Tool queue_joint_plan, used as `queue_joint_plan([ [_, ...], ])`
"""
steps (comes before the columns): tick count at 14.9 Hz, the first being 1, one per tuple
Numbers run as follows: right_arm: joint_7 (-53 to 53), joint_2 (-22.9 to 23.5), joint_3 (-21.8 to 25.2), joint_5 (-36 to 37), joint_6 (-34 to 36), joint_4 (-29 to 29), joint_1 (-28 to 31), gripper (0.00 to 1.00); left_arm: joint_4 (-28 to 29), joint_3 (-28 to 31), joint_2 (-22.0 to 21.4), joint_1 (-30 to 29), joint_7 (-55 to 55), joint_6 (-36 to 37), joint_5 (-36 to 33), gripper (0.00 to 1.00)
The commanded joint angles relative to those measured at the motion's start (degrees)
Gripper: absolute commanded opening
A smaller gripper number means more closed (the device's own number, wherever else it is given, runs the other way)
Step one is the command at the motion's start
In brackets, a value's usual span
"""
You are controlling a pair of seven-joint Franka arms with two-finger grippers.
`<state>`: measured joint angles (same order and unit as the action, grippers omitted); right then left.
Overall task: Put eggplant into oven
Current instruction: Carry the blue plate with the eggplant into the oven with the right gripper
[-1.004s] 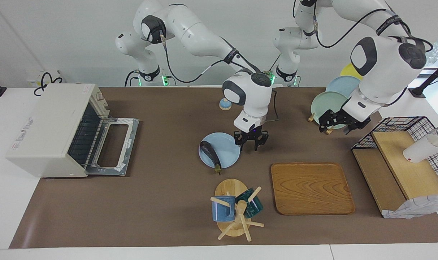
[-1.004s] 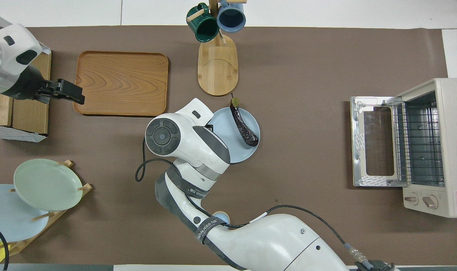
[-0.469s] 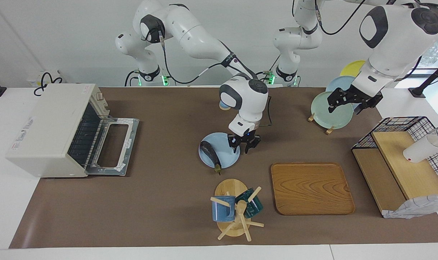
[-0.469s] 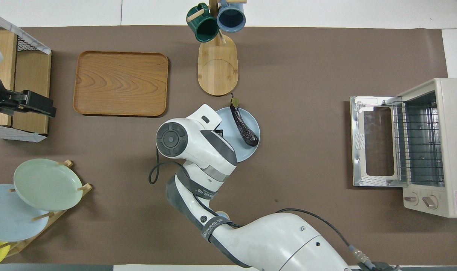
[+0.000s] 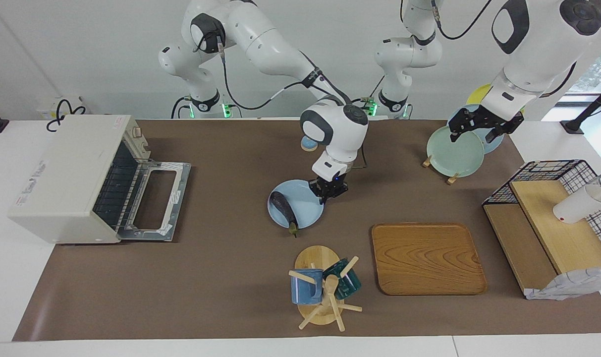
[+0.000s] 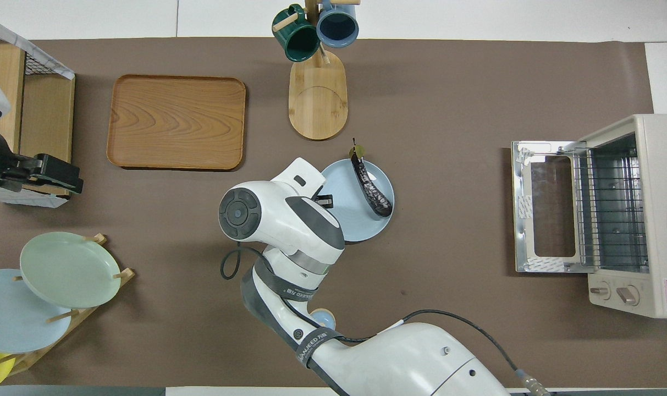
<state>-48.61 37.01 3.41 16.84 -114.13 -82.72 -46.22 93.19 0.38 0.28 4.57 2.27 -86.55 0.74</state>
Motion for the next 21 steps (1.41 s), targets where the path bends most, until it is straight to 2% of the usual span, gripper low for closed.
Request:
queue_joint_plan([
  [1,3.9,-3.9,0.2,2.1,6.4,-2.3,3.4,0.00,3.0,-1.3,-2.5,-2.3,0.1,-1.9,-1.4,1.00],
  [3,6.5,-6.2,0.4,3.7,11.2,-2.9,7.3,0.00,1.7,-2.8,-1.7,-3.8,0.0,-4.5,-1.4,1.00],
  [8,8.7,-15.3,0.3,5.0,12.5,-11.7,19.2,0.00,-2.7,-3.7,-1.1,-4.9,-0.1,1.1,-1.4,1.00],
  [10,11.9,-22.9,0.2,5.0,9.4,-20.9,24.6,0.00,-2.4,-3.6,-1.5,-4.6,-0.3,1.2,-1.3,1.00],
  [12,15.8,-30.9,0.2,5.0,3.4,-31.8,28.6,0.00,-2.5,-3.5,-1.8,-4.5,-0.4,1.5,-1.3,1.00],
  [14,16.6,-35.1,0.3,5.0,-1.3,-39.2,31.0,0.00,-2.6,-3.5,-1.7,-4.5,-0.5,1.1,-1.3,1.00],
  [16,18.0,-36.1,0.3,5.0,-2.1,-41.2,33.0,0.00,-2.6,-3.5,-1.7,-5.3,-0.5,1.2,-1.2,1.00],
  [21,24.1,-36.2,0.3,6.8,-0.9,-41.5,38.6,0.00,-2.6,-3.4,-1.6,-5.4,-2.5,0.9,-1.2,1.00],
])
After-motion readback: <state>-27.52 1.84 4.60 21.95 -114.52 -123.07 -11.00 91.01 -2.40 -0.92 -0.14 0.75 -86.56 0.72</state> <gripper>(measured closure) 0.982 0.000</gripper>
